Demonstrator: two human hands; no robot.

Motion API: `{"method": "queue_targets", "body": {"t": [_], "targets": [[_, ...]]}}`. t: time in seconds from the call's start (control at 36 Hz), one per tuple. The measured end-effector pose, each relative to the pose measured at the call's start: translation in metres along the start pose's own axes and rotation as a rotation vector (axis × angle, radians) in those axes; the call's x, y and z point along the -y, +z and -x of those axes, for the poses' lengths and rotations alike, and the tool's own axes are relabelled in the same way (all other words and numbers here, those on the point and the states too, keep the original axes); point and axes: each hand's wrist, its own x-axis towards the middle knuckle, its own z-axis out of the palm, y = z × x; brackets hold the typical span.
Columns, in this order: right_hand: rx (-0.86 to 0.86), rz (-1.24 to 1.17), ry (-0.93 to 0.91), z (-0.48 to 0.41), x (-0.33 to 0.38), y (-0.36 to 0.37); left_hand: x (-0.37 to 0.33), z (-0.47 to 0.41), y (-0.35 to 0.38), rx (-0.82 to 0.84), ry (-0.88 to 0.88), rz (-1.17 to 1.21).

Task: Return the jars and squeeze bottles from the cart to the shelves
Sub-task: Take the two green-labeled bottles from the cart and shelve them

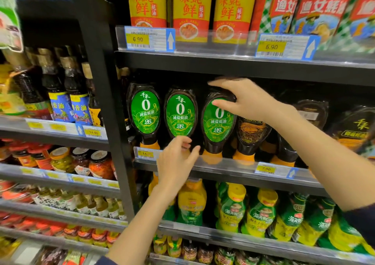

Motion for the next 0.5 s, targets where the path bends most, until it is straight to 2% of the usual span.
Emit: {"method": "queue_targets", "body": {"t": [0.08, 0.19, 0.39, 0.5], "targets": [[0.034, -0.026, -0.005, -0.013, 0.012, 0.003, 0.014, -0.003, -0.014, -0.064, -0.049, -0.020], [0.124, -0.012, 0.015, -0.033, 0.025, 0.006, 0.026, -0.013, -0.022, 0.014, -0.150, -0.146], [0.204, -0.080, 0.079, -0.054, 0.032, 0.012, 0.021, -0.029, -0.013, 0.152, -0.201, -0.412], [0.195, -0.128, 0.146, -0.057, 0.029, 0.015, 0.018, -0.032, -0.007, 0.138, -0.218, -0.451]]}}
